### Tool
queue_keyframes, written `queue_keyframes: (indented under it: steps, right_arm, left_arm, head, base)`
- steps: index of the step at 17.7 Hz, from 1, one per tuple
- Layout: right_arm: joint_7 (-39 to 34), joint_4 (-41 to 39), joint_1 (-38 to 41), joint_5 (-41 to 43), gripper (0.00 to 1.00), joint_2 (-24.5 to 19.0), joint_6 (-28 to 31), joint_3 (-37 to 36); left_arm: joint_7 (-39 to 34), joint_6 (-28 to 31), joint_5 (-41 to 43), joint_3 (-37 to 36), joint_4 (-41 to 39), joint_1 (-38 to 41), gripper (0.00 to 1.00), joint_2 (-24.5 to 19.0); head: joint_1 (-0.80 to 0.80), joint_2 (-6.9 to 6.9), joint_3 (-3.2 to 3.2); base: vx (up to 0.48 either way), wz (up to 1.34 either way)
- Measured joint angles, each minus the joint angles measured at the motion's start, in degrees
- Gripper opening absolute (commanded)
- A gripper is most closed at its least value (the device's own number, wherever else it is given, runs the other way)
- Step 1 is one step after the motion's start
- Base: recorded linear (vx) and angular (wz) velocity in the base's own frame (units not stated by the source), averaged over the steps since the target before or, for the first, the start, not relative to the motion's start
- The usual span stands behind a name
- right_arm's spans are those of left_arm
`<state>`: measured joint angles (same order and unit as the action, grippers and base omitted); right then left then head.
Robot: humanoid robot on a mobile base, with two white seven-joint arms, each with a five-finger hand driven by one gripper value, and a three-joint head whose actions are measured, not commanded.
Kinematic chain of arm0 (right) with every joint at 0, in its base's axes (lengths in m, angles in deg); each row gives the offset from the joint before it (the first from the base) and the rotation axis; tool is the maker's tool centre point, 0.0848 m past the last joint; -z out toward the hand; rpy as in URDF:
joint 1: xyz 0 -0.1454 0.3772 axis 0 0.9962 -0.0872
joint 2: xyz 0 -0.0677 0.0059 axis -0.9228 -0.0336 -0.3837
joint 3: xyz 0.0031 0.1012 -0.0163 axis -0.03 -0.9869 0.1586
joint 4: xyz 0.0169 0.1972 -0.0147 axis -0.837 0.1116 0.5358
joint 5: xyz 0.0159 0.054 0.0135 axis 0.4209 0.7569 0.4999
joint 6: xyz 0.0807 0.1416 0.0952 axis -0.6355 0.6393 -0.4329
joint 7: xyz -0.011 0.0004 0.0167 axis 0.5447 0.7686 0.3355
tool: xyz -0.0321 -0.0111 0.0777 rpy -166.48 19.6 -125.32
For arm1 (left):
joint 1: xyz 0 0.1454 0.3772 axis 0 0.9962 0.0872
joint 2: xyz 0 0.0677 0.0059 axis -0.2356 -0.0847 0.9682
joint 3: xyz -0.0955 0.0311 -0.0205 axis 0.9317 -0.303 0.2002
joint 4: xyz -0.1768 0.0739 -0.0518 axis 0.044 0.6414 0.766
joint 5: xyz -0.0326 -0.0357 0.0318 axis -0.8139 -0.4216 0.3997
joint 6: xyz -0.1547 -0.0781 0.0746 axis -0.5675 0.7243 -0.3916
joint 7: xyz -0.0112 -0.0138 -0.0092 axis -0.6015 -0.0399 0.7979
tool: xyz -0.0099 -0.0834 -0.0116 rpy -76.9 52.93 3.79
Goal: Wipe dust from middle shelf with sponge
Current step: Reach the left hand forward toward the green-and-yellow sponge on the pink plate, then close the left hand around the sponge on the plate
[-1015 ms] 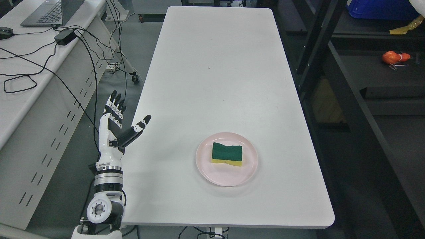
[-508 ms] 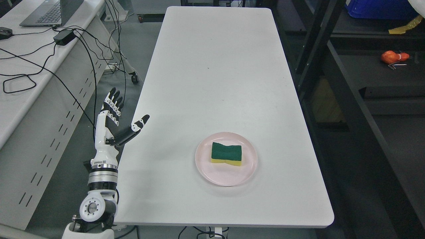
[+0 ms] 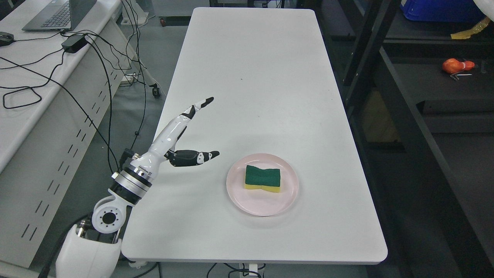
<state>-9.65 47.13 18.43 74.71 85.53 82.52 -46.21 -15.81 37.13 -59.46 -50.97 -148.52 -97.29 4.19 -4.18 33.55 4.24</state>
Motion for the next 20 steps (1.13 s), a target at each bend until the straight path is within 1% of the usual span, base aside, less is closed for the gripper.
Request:
queue_keyframes:
  steps: [5,7,10,14,20]
  right_arm:
    - [0.0,0.0,0.0,0.0,1.0,0.0,0.0,0.0]
    - [0.0,0.0,0.0,0.0,1.0,0.0,0.0,0.0]
    - [0.0,0.0,0.0,0.0,1.0,0.0,0.0,0.0]
    - [0.0,0.0,0.0,0.0,1.0,0.0,0.0,0.0]
    - [0.0,0.0,0.0,0.0,1.0,0.0,0.0,0.0]
  left_arm:
    - [4.0,-2.1,13.0,-6.5,2.1,-5.4,0.96,-0.3]
    - [7.1,-2.2,17.2,-8.9,2.8,-7.5,0.95,-0.3]
    - [9.0,-2.4,23.0,-12.1,4.1,-10.1,0.95,-0.1]
    - [10.2,-2.4,27.7,-16.6,6.2,-13.0,0.95,0.1]
    - [13.3,-3.8,30.8,-22.5,7.9,-16.3,0.94,0.5]
  head:
    - [0.0,0.0,0.0]
    - [0.0,0.0,0.0]
    - [0.0,0.0,0.0]
    - [0.0,0.0,0.0]
    - [0.0,0.0,0.0]
  base:
    - [0.0,0.0]
    - [0.0,0.0]
    - [0.0,0.0]
    - [0.0,0.0]
    - [0.0,0.0]
